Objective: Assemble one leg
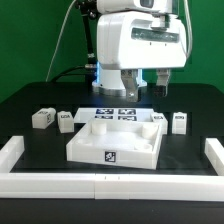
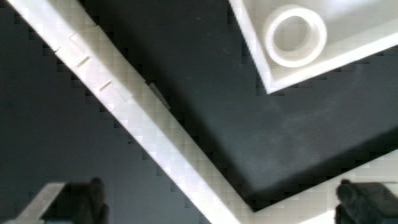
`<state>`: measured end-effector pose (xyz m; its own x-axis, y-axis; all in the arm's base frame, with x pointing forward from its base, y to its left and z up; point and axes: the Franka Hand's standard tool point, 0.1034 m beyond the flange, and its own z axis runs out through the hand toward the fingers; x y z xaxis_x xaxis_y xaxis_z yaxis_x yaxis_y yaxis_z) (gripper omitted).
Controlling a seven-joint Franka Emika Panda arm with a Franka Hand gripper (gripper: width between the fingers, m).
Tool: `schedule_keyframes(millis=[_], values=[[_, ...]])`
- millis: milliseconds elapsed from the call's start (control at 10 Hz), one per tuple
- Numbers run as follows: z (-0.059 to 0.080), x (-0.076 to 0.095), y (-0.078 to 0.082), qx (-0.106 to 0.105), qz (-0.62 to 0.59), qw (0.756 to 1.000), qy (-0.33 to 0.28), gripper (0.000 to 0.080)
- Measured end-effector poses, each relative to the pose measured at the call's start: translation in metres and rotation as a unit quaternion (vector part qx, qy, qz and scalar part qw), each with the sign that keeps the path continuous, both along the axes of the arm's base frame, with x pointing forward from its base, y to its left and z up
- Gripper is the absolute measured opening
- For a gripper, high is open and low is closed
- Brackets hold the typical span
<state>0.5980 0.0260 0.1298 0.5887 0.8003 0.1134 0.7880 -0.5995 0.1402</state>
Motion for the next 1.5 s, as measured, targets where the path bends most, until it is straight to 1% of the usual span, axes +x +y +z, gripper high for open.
schedule_keyframes(millis=[600,700,800,900,1000,1200,1300,1500], values=[[-0.001,0.000,0.000,0.000,-0.001,1.000,0.001,0.0650],[-0.002,-0.001,0.003,0.001,-0.004,1.000,-0.003,0.0650],[-0.007,-0.011,0.013,-0.001,0.002,1.000,-0.012,0.0650],[-0.015,-0.027,0.016,-0.005,0.028,1.000,-0.008,0.0650],[-0.020,-0.036,0.011,-0.013,0.068,0.998,0.002,0.0650],[-0.029,-0.046,0.003,-0.028,0.146,0.989,0.027,0.0650],[-0.031,-0.048,-0.002,-0.028,0.146,0.988,0.035,0.0650],[-0.030,-0.048,0.000,-0.027,0.144,0.989,0.033,0.0650]])
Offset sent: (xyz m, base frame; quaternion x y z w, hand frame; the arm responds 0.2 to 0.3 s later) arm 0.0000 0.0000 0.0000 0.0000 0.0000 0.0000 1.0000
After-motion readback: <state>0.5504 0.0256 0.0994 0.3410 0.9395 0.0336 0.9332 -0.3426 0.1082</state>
